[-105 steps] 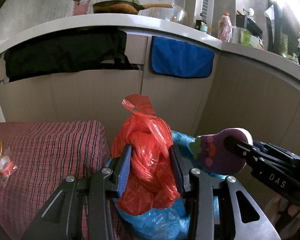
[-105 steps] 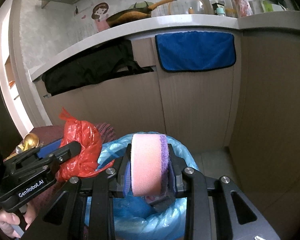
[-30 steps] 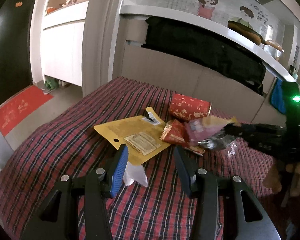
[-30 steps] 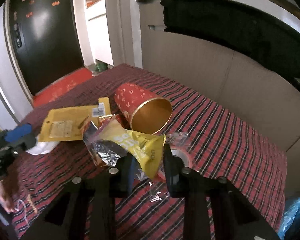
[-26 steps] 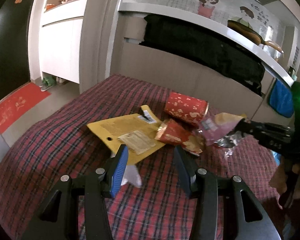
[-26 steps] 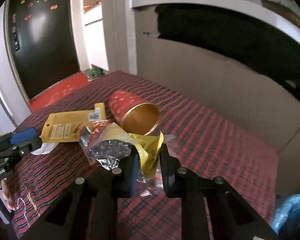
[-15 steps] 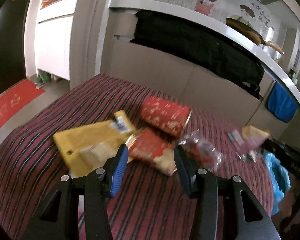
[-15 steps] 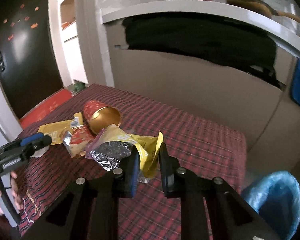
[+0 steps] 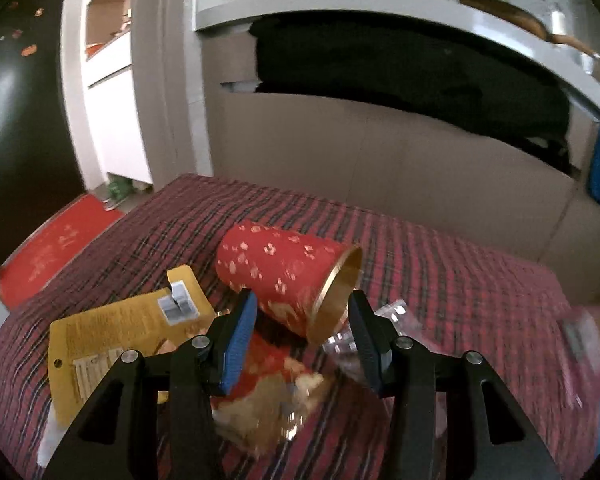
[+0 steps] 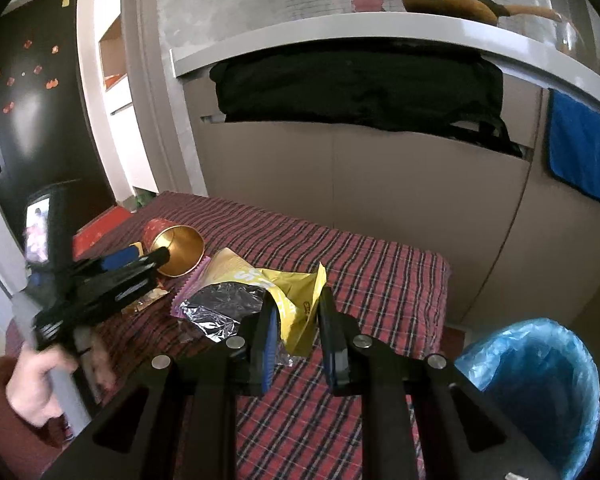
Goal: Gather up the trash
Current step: 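Grasp the yellow foil snack bag with the right tool while the left tool grasps the red paper cup, then carry the snack bag and red paper cup over the blue bin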
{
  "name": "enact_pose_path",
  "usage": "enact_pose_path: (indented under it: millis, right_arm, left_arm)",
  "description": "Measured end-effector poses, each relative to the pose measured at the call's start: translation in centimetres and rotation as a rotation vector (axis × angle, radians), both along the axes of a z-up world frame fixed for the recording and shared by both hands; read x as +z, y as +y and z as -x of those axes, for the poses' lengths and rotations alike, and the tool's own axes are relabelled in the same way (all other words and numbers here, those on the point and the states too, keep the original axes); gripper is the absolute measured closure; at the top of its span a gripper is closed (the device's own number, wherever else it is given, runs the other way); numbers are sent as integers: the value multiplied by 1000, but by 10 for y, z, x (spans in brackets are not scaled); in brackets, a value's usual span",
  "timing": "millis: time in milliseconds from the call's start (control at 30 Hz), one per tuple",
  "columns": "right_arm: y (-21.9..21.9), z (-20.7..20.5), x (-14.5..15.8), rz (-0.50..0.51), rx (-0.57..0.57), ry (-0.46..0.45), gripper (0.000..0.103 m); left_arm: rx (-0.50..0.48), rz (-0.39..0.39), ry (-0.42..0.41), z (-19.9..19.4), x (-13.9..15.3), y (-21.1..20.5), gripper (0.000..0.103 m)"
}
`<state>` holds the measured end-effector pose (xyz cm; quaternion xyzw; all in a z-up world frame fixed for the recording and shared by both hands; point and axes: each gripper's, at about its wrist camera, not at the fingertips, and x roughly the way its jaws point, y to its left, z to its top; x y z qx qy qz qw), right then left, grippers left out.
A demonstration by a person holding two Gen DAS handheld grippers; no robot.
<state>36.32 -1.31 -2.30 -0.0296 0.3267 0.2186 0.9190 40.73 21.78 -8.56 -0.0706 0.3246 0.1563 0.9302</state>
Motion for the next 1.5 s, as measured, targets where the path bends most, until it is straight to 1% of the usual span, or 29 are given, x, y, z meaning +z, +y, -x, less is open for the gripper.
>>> enact_pose_path:
  millis: [100, 167, 267, 333, 400, 533, 633, 767, 933, 1000, 1133, 1233, 1333, 1500]
  right_arm:
    - [-7, 0, -3, -7, -3, 0, 86]
    - [-11, -2, -5, -14, -5, 5, 86]
    - [-17, -2, -7, -30, -10, 11, 86]
    - [-19, -2, -7, -34, -10, 11, 86]
    - [-21, -1, -7, -39, -13, 11, 86]
    - [-22, 5, -5, -49, -8, 8, 86]
    - [-22, 10, -2, -45, 0, -3, 86]
    - [-20, 20, 5, -41, 8, -18, 86]
    - [-17, 34, 15, -35, 18, -44, 86]
    - [-16, 40, 19, -36, 19, -55, 86]
    - [-19, 52, 34, -40, 13, -93, 86]
    - [-28, 62, 48, -45, -2, -127, 86]
    - [-42, 72, 62, -47, -24, -166, 86]
    - [-76, 90, 84, -38, -85, -244, 86]
  left_arm:
    - [32, -18, 7, -14, -1, 1, 54]
    - [42, -14, -3, -16, -1, 4, 55]
    - [48, -22, -31, -12, 2, 7, 67]
    - [47, -49, -48, -8, 6, 7, 80]
    - [45, -68, -57, -3, 10, 7, 87]
    - [42, -63, -59, 8, 15, 17, 99]
    - [32, -68, -67, 20, 18, 23, 99]
    - [7, -49, -88, 45, 26, 24, 99]
    - [-45, -21, -155, 87, 51, 14, 99]
    - [-73, -23, -191, 106, 65, 3, 99]
    - [-142, -56, -255, 133, 92, -26, 99]
    - [-195, -50, -301, 149, 113, -47, 99]
    - [-241, -41, -336, 157, 132, -69, 99]
    - [-317, -28, -373, 158, 150, -113, 99]
